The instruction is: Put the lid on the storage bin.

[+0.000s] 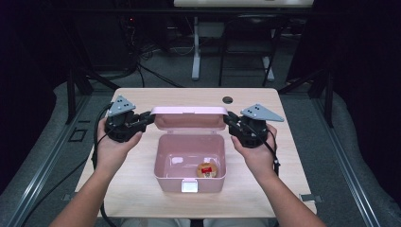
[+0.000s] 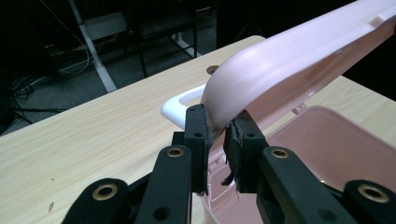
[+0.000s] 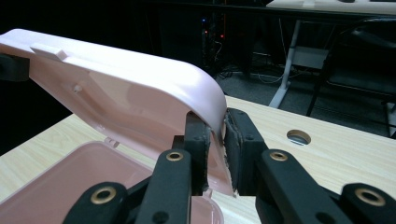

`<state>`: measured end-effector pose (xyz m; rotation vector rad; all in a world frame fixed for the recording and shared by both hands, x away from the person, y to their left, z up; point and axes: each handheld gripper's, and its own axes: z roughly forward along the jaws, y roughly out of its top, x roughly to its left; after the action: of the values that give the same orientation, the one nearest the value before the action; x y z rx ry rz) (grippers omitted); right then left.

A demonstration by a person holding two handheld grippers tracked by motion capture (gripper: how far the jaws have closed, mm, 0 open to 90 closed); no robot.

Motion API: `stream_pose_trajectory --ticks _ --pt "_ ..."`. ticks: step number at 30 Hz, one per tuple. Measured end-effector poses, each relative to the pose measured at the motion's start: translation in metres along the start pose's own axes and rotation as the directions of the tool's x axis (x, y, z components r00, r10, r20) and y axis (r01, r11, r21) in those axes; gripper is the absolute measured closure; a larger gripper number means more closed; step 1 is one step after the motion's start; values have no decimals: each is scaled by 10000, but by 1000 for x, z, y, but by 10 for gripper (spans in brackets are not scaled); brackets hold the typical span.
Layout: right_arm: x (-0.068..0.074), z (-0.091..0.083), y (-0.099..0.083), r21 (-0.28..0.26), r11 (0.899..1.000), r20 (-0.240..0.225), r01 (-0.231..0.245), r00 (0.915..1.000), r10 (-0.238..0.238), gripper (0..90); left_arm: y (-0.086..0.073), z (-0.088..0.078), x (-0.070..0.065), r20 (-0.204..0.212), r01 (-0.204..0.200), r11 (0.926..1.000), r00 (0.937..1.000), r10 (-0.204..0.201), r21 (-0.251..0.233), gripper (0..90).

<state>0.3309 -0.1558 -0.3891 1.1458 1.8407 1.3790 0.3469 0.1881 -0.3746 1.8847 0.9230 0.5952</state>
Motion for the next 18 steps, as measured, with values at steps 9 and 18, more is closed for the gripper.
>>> stream_pose_trajectory --ticks 9,18 --pt "3 -6 -5 -39 10000 -103 14 9999 -14 786 -5 -6 -2 178 61 9999 9998 -60 -80 792" --pt "5 -11 -11 -69 10000 -196 42 9998 -43 779 -9 -11 -5 325 -48 10000 9995 49 -48 783"
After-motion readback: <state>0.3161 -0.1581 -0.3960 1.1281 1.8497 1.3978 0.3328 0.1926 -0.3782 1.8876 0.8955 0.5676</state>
